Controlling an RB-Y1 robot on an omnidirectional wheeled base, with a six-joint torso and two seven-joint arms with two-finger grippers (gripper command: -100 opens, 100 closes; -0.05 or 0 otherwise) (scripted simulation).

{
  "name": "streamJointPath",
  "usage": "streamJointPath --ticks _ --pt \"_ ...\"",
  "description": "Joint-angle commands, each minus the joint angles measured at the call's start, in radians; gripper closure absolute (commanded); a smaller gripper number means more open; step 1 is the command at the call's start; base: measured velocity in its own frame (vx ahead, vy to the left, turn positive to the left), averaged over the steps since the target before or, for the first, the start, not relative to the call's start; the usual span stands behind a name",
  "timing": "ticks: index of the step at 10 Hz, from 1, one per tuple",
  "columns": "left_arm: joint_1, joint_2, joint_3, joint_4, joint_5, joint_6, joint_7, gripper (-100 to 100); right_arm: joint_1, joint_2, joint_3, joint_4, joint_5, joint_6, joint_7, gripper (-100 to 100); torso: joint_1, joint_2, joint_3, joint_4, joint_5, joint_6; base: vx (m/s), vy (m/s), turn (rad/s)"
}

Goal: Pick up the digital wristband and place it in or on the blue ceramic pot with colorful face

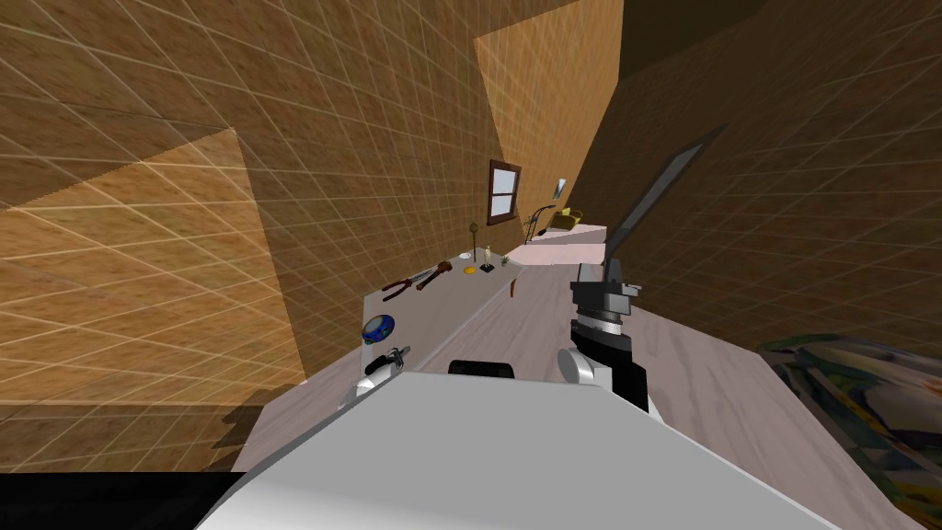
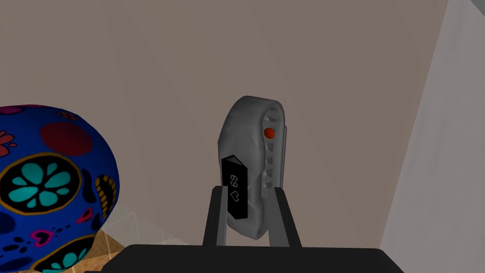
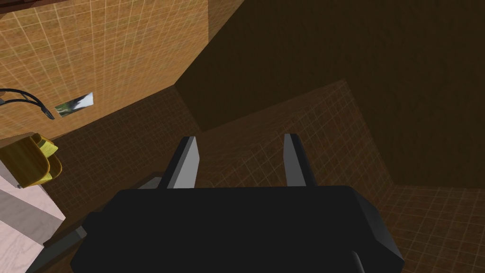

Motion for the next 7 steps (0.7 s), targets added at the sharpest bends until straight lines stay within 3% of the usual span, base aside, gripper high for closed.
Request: streamJointPath --ticks 1,3,4,5,7 --pt "0.0 0.0 0.0 0.0 0.0 0.0 0.0 100 0.0 0.0 0.0 0.0 0.0 0.0 0.0 0 0.0 0.0 0.0 0.0 0.0 0.0 0.0 0.0 0.0" --pt "-0.001 0.001 0.0 -0.001 0.0 -0.001 0.0 100 0.0 0.0 0.0 0.0 0.0 0.0 0.0 0 0.0 0.0 0.0 -0.001 0.0 0.0 0.0 0.0 0.0" --pt "-0.001 0.001 0.0 -0.001 0.0 -0.001 0.0 0 0.0 0.0 0.0 0.0 0.0 0.0 0.0 0 0.0 0.0 0.0 -0.001 0.0 0.0 0.0 0.0 0.0" --pt "0.022 0.008 -0.002 -0.036 0.013 0.019 0.001 100 0.0 0.0 0.0 0.0 0.0 0.0 0.0 0 0.0 0.0 0.0 -0.001 0.0 0.0 -0.003 -0.028 -0.032" --pt "0.058 0.02 -0.003 -0.093 0.031 0.05 0.004 100 0.0 0.0 0.0 0.0 0.0 0.0 0.0 0 -0.003 0.001 0.0 -0.001 0.0 0.0 -0.017 -0.05 -0.032"
